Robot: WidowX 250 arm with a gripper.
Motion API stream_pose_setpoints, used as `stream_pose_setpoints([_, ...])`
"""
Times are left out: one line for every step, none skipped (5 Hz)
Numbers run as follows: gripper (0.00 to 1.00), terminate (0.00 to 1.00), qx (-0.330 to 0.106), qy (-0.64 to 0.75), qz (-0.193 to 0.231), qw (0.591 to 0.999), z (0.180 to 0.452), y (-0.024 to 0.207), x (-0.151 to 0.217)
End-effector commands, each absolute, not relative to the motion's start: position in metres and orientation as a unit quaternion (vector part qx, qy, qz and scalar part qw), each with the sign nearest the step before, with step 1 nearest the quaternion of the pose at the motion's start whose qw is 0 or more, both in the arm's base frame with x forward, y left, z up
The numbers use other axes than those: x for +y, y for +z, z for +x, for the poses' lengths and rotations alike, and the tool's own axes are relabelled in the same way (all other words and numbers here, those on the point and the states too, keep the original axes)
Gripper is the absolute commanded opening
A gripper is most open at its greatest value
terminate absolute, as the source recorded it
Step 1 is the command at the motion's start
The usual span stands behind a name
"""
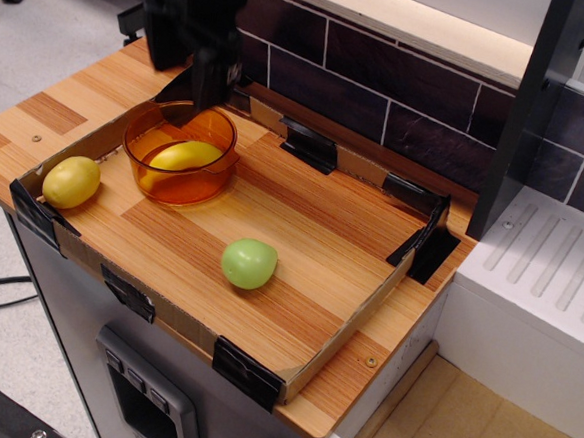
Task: Put banana in pot
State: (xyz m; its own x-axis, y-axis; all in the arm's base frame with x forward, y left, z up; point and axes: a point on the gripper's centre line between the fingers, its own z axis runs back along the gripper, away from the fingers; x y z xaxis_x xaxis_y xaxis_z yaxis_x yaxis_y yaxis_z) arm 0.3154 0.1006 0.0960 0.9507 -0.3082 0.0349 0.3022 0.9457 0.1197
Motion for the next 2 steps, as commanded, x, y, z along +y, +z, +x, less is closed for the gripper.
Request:
stream_pose_setpoints([1.00, 0.00, -0.071, -0.152, 0.051, 0.985, 0.3226, 0.1428, 0.1107])
stream_pose_setpoints([1.00, 1.00, -0.071, -0.152, 0.051, 0.985, 0.3226, 0.1428, 0.1107])
